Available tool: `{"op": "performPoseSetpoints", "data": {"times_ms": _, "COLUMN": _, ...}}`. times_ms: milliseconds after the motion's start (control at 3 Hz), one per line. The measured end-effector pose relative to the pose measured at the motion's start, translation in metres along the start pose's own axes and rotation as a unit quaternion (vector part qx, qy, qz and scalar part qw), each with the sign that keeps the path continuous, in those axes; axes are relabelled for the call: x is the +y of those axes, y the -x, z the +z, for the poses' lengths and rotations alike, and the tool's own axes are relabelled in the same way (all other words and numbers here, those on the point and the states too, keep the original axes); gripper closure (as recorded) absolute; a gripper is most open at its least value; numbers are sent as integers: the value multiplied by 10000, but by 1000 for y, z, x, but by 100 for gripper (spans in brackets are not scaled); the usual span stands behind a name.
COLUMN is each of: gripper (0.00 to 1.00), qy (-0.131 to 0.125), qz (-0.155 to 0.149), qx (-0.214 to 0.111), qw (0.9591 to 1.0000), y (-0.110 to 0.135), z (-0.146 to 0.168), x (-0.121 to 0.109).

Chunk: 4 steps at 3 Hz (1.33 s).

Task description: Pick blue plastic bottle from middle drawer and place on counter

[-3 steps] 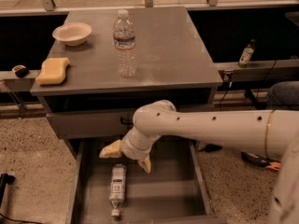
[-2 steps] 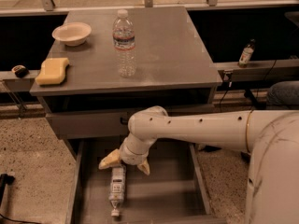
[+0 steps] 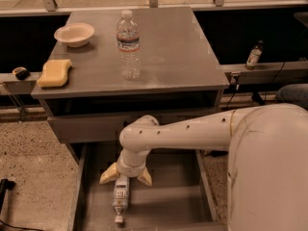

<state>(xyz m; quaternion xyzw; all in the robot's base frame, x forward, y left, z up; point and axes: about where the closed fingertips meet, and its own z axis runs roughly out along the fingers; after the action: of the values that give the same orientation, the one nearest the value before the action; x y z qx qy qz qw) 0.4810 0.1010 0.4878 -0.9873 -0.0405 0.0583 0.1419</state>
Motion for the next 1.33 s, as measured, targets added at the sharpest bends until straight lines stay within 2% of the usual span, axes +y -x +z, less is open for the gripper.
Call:
{"op": "performPoseSetpoints", "data": {"times_ms": 333, "gripper": 0, "qy": 318, "qz": 155, "qx": 15, "qw": 9994, "y": 4, "z": 29, "x": 5}}
{"op": "performPoseSetpoints", "data": {"times_ms": 667, "gripper": 0, "qy": 345, "qz": 323, "qx": 101, "qw": 9988, "y": 7, "z": 46, "x": 8}}
{"op": "performPoseSetpoints", "data": {"times_ms": 1000, "gripper": 0, "qy": 210, "qz": 310, "qx": 192, "qw": 9991, "y": 7, "z": 59, "x": 9}}
{"op": "performPoseSetpoints", "data": {"times_ms": 1333, "gripper": 0, "qy": 283, "qz": 225, "qx": 264, "qw": 9990, "y": 7, "z": 77, "x": 7}}
